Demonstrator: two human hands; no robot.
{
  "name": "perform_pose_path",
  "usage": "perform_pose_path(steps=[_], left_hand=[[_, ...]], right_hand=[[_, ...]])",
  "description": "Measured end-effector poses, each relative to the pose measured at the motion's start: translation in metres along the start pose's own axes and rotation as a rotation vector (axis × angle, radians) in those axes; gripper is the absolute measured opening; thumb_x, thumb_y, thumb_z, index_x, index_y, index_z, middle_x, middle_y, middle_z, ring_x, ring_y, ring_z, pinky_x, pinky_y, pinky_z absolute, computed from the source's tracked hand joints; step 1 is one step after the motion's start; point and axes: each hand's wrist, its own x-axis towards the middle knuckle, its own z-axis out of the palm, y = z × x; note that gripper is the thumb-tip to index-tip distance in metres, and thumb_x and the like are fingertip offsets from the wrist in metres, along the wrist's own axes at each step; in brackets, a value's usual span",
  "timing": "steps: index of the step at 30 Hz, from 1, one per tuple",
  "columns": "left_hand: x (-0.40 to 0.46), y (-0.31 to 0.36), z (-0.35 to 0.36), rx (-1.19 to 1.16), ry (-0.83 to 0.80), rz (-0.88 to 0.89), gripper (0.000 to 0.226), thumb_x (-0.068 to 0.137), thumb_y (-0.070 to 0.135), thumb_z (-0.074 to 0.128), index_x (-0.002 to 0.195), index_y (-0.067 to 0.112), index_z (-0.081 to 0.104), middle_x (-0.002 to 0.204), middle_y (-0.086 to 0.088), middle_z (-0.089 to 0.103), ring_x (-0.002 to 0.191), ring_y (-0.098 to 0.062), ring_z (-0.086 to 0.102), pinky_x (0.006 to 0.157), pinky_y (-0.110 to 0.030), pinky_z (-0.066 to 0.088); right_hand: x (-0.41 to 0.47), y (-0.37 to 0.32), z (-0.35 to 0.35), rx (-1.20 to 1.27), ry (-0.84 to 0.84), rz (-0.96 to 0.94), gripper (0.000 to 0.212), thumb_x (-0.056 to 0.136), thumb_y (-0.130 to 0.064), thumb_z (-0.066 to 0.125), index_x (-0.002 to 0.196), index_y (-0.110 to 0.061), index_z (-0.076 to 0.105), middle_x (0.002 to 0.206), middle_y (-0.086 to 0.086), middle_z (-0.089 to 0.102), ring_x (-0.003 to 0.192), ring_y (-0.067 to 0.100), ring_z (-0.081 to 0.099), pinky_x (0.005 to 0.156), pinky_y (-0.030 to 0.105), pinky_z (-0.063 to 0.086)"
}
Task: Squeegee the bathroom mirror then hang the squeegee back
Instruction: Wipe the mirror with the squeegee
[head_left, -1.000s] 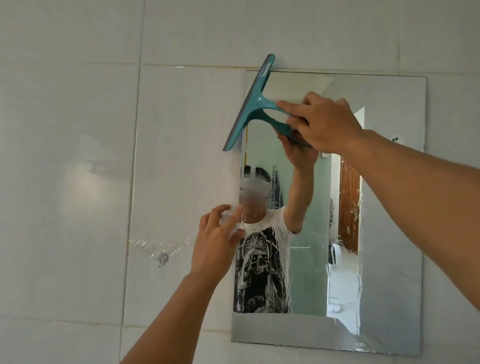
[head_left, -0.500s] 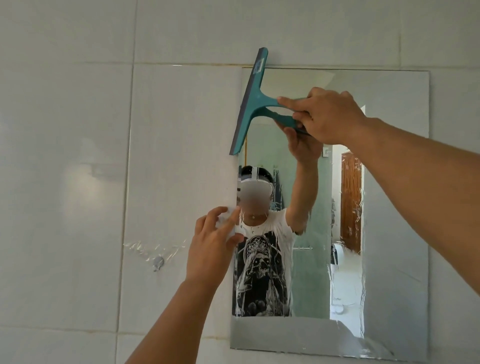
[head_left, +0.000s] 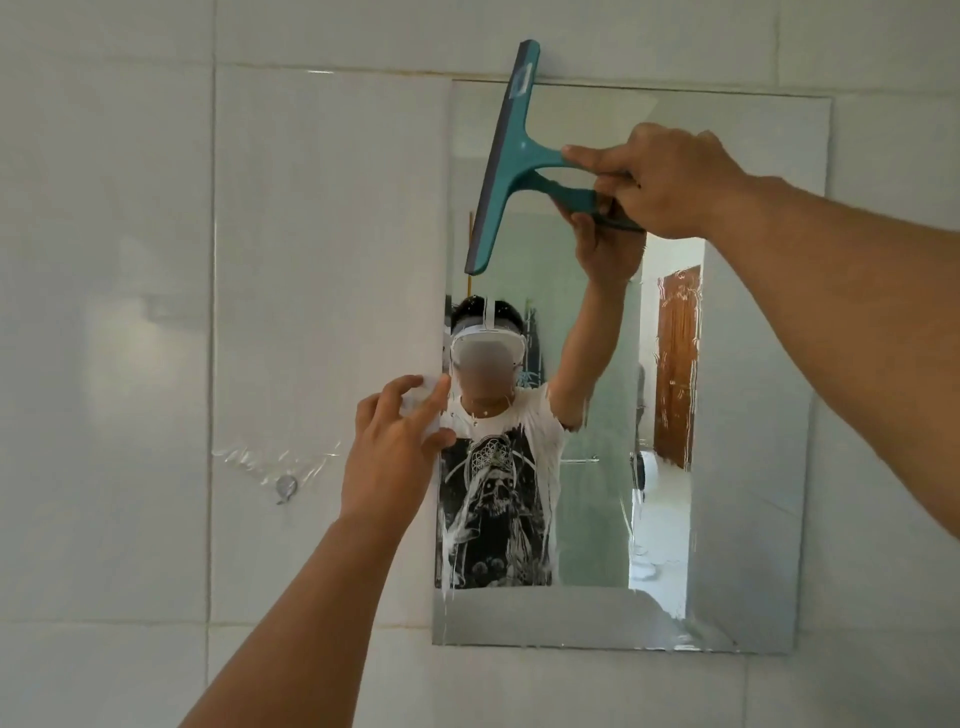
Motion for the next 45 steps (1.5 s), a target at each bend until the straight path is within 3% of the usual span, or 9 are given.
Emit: perform_pose_path(steps=[7,11,18,23,28,34,40,43,45], left_hand=[[-0.001,0.004,-0.002,0.013,-0.007,-0.005,0.055,0.09,0.028,0.067,0.141,0.034,0.049,0.144,-0.001,0.042,0.127,-0.031,0.035,0.092,-0.048,0.051],[-0.002,0.006,-0.001,0.025,-0.005,-0.002,0.054,0.089,0.024,0.067,0.14,0.034,0.049,0.144,-0.003,0.043,0.126,-0.033,0.036,0.092,-0.05,0.051],[-0.002,0.009,-0.003,0.032,-0.026,-0.026,0.054,0.09,0.021,0.066,0.14,0.034,0.049,0.145,-0.005,0.042,0.127,-0.037,0.034,0.093,-0.05,0.048],[-0.001,0.011,-0.006,0.034,-0.038,-0.028,0.054,0.091,0.016,0.066,0.139,0.032,0.05,0.145,-0.008,0.042,0.126,-0.04,0.036,0.092,-0.051,0.048],[0.0,0.009,-0.005,0.041,-0.059,-0.022,0.052,0.091,0.018,0.065,0.138,0.034,0.049,0.144,-0.008,0.041,0.124,-0.04,0.036,0.092,-0.051,0.049],[0.0,0.009,-0.006,0.02,-0.059,-0.032,0.05,0.092,0.021,0.063,0.138,0.034,0.048,0.144,-0.008,0.041,0.125,-0.04,0.035,0.097,-0.053,0.047],[-0.001,0.011,-0.009,0.015,-0.077,-0.044,0.051,0.094,0.022,0.06,0.141,0.035,0.046,0.146,-0.007,0.038,0.127,-0.038,0.033,0.096,-0.051,0.049],[0.0,0.011,-0.008,0.01,-0.082,-0.046,0.051,0.094,0.021,0.059,0.141,0.034,0.046,0.146,-0.006,0.038,0.126,-0.037,0.032,0.098,-0.05,0.046],[0.0,0.01,-0.007,0.008,-0.072,-0.044,0.051,0.093,0.02,0.059,0.14,0.033,0.047,0.146,-0.006,0.038,0.124,-0.038,0.032,0.098,-0.049,0.046]], right_hand=[[-0.027,0.047,0.002,0.059,-0.022,0.076,0.04,0.102,-0.041,0.034,0.138,-0.059,0.035,0.102,0.005,0.045,0.102,0.037,0.053,0.093,0.054,0.037],[-0.061,0.094,0.001,0.088,-0.026,0.204,0.042,0.102,-0.039,0.034,0.138,-0.061,0.033,0.099,0.003,0.048,0.089,0.037,0.057,0.077,0.049,0.046],[-0.125,0.127,0.015,0.185,-0.017,0.367,0.046,0.103,-0.031,0.04,0.146,-0.045,0.034,0.096,0.01,0.05,0.078,0.026,0.049,0.07,0.038,0.039],[-0.145,0.101,0.033,0.273,0.028,0.501,0.046,0.103,-0.033,0.04,0.146,-0.044,0.031,0.127,0.016,0.061,0.103,0.038,0.06,0.088,0.048,0.051],[-0.168,0.061,0.05,0.402,0.083,0.701,0.046,0.103,-0.036,0.037,0.148,-0.043,0.029,0.134,0.011,0.06,0.099,0.032,0.063,0.086,0.042,0.051],[-0.178,0.003,0.069,0.535,0.073,0.903,0.053,0.1,-0.041,0.034,0.151,-0.043,0.019,0.113,0.009,0.069,0.089,0.03,0.064,0.08,0.038,0.054],[-0.154,-0.056,0.067,0.784,0.122,0.993,0.057,0.103,-0.032,0.036,0.155,-0.025,0.015,0.1,0.004,0.061,0.063,0.011,0.054,0.047,0.014,0.039],[-0.139,-0.078,0.069,0.918,0.197,1.025,0.059,0.102,-0.031,0.038,0.155,-0.022,0.012,0.101,-0.004,0.047,0.06,0.006,0.047,0.061,0.02,0.048],[-0.13,-0.098,0.065,0.979,0.208,1.022,0.053,0.103,-0.03,0.039,0.152,-0.023,0.021,0.094,-0.006,0.057,0.055,0.005,0.049,0.06,0.02,0.054]])
